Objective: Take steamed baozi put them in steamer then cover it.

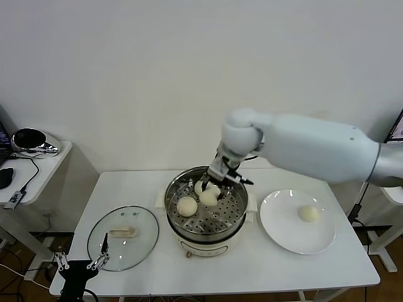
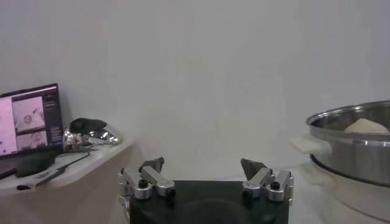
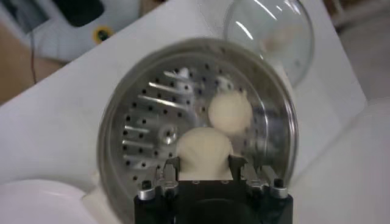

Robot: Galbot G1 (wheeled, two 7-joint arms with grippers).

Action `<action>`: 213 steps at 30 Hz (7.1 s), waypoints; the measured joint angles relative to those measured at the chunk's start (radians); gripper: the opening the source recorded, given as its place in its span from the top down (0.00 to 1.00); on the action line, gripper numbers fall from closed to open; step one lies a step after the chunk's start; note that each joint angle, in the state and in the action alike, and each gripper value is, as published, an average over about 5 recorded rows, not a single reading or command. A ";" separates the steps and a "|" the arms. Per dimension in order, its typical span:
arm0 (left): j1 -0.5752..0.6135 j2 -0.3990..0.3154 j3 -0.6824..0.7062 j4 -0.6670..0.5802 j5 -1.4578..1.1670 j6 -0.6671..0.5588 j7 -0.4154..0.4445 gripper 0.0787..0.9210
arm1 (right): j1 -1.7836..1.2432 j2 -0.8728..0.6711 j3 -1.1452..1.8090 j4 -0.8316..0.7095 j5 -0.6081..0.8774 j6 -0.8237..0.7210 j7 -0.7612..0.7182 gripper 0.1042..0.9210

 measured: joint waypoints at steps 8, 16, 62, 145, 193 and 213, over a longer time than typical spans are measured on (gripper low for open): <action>0.003 -0.006 -0.001 0.003 0.000 -0.005 -0.001 0.12 | -0.020 0.019 -0.041 0.038 -0.074 0.078 0.014 0.49; 0.005 -0.009 -0.001 0.006 0.000 -0.009 -0.002 0.12 | -0.055 0.031 -0.050 0.045 -0.130 0.123 0.033 0.49; -0.017 0.046 0.066 0.003 0.016 -0.011 0.006 0.12 | -0.212 -0.598 0.230 0.013 -0.065 -0.218 -0.003 0.12; -0.035 0.038 0.049 0.016 0.008 -0.005 0.007 0.12 | 0.025 -0.398 0.080 -0.055 0.165 -0.495 0.083 0.42; -0.048 0.023 0.034 0.039 0.006 -0.016 0.005 0.12 | -0.101 -0.050 -0.053 -0.080 0.395 -0.829 0.373 0.24; -0.077 0.030 0.044 0.065 0.006 -0.009 -0.007 0.12 | -0.328 -0.405 0.348 0.246 0.618 -0.655 0.775 0.12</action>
